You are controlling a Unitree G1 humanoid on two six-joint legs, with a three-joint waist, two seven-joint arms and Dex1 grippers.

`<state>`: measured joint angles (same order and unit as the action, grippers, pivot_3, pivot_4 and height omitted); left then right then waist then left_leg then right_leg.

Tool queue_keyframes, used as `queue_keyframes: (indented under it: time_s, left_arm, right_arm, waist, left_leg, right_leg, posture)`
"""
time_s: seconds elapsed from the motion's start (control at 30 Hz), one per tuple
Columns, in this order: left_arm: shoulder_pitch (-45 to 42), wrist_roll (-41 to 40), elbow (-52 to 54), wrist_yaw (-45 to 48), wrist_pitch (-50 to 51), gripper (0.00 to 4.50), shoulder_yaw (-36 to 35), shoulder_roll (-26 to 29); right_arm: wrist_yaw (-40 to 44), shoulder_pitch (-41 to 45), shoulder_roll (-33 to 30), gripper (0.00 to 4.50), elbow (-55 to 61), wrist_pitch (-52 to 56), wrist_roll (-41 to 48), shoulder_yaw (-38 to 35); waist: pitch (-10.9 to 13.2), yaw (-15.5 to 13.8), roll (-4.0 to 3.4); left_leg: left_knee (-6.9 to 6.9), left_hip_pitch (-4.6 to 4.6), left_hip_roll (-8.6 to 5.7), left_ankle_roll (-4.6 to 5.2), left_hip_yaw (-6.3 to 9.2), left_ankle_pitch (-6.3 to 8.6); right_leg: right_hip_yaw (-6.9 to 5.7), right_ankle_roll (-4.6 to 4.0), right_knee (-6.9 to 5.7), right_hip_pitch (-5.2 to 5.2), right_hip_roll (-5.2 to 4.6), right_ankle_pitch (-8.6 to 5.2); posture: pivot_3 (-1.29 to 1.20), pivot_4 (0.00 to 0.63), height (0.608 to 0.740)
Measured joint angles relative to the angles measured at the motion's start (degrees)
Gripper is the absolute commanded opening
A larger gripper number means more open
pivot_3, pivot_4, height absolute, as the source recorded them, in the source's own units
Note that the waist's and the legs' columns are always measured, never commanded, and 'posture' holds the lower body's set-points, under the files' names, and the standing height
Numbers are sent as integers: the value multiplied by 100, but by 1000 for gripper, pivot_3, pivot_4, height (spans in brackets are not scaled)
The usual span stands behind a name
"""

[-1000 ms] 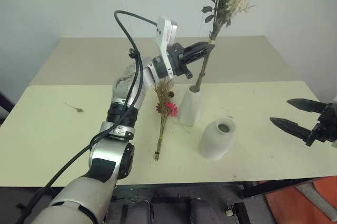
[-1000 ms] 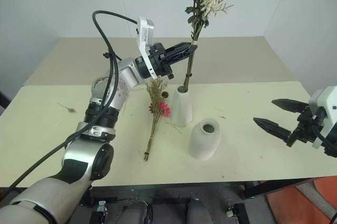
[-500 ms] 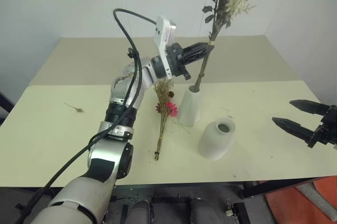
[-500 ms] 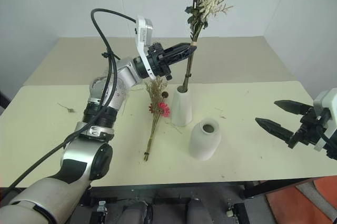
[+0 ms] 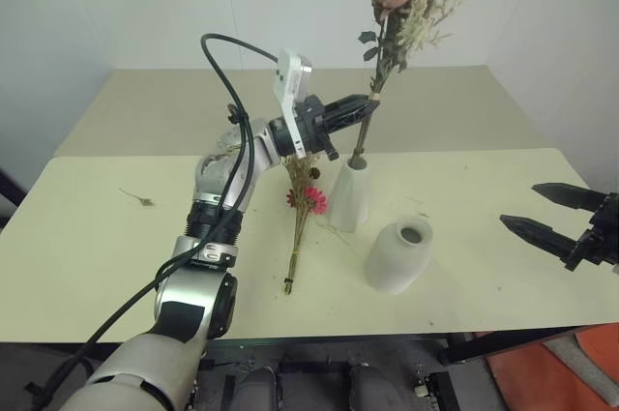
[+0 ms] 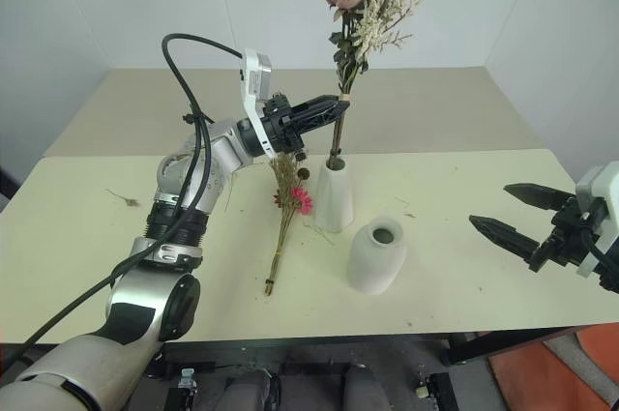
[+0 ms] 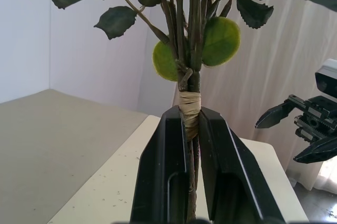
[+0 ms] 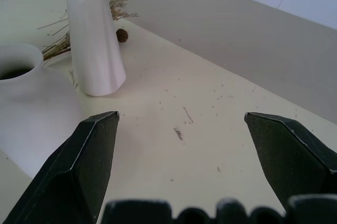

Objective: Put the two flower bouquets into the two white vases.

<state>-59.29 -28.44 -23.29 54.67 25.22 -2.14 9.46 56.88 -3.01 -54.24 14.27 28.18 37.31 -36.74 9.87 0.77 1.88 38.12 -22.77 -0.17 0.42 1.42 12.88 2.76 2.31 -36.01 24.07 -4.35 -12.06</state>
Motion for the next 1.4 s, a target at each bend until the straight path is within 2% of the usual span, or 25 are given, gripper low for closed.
queue_keyframes:
  time_s: [0.43, 0.5, 0.67, 0.9, 1.07, 1.23, 1.33, 1.4]
  left_arm:
    - [383, 62, 240, -78, 10, 117, 137, 7]
    - [421, 68, 311, -106, 30, 841, 172, 9]
    - [563, 112, 503, -128, 250, 2335, 280, 75]
    - [993, 124, 1276, -225, 563, 4469, 335, 451]
    - [1687, -21, 2238, -576, 1235, 4469, 188, 951]
    - [2215, -79, 3408, -889, 2596, 4469, 221, 2329]
    - [1986, -92, 3611, -1139, 3884, 4469, 682, 2688]
    - [1730, -89, 3604, -1403, 4685, 4469, 982, 2607]
  right_arm:
    - [-10, -3, 0, 4500, -1, 5, 0, -9]
    - [-14, -2, 0, 4500, -2, 5, 0, -9]
    - [-16, 8, 0, 4500, -20, 5, -1, -9]
    - [-12, 51, 0, 4500, -40, 5, -3, -1]
    - [-1, 46, 0, 4500, -82, 5, -4, 2]
    - [95, -43, -1, 4500, -53, 8, -1, -7]
    - [187, 0, -12, 4500, -72, 8, 1, -6]
    - [240, 31, -39, 4500, -114, 8, 1, -7]
  waist:
    - [0, -3, 0]
    - [0, -2, 0]
    - [0, 5, 0]
    - [-2, 12, -4]
    - [-3, 5, -5]
    - [-4, 27, -8]
    - [-4, -47, -7]
    - [-4, -83, -7]
  left_leg:
    - [0, 1, 0, 0, 0, 0]
    - [0, 1, 0, 0, 0, 0]
    - [0, 1, 1, 0, 0, 0]
    - [0, 3, 2, 0, 0, 0]
    - [0, 6, 4, 0, 1, 0]
    - [-4, 11, 6, 1, 1, 1]
    - [12, 12, 2, 2, 5, 1]
    - [19, 12, 2, 2, 6, 1]
  right_leg:
    - [0, 0, 0, -1, 0, 0]
    - [0, 0, 0, -1, 0, 0]
    - [0, -1, -1, -1, 1, 0]
    - [1, -1, -2, -1, 0, 0]
    - [2, -1, -6, -2, 0, 1]
    - [3, 0, -7, -2, 2, -1]
    - [-5, 44, -5, -15, 0, -27]
    - [-7, 47, -3, -21, -1, -26]
  posture:
    - [0, 150, 740]
    - [0, 150, 740]
    - [0, 150, 740]
    - [0, 150, 740]
    - [0, 150, 740]
    - [0, 150, 740]
    - [0, 150, 740]
    - [0, 150, 740]
